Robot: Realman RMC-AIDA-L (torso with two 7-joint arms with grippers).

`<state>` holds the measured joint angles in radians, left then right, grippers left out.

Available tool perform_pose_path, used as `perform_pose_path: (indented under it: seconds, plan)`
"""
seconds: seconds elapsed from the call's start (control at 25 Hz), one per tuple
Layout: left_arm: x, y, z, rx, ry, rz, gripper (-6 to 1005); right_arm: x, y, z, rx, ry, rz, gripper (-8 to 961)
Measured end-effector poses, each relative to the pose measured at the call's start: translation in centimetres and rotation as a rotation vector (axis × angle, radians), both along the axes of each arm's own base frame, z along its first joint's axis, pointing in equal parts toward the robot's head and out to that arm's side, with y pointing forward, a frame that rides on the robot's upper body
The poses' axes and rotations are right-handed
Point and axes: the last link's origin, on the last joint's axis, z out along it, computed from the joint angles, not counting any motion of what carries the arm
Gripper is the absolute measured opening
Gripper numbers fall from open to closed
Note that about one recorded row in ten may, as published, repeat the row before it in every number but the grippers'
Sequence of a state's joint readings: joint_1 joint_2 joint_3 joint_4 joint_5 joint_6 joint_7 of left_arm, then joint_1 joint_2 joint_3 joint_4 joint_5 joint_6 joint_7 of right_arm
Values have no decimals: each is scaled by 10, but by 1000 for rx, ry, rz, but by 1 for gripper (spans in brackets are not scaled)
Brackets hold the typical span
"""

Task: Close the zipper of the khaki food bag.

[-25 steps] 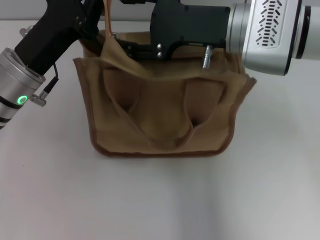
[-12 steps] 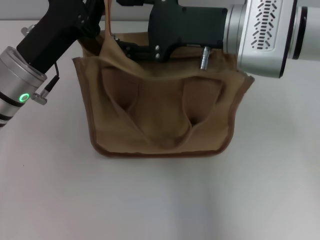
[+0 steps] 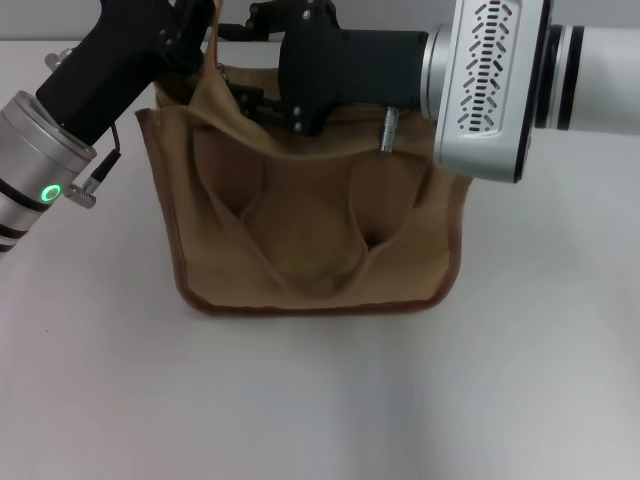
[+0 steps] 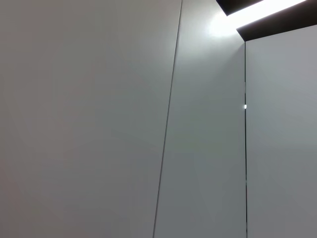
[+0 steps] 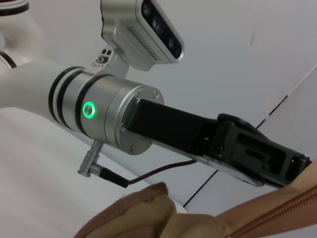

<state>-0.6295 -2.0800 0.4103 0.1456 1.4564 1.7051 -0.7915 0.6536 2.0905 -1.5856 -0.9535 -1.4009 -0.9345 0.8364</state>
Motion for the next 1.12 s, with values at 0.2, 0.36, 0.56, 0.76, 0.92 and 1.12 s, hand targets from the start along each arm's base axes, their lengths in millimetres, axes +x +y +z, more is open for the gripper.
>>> perform_pose_path:
  seconds: [0.2,0.36,0.56,0.76,0.92,1.12]
  plan:
    - [0,1,0,0,1,2,23,-1,0,0,9,3,10,506]
    - [0,1,0,0,1,2,23,0,0,1,11,3,7,499]
    - [0,1,0,1,0,1,22,1,0,1,13,3,4,496]
    - [1,2,0,1,0,-1,22,1,0,2,16,4,3,402]
    - [2,2,0,1,0,-3,22,1,0,1,15,3,4,367]
    - [3,2,0,0,0,-5,23,0,0,2,29,-5,28,324]
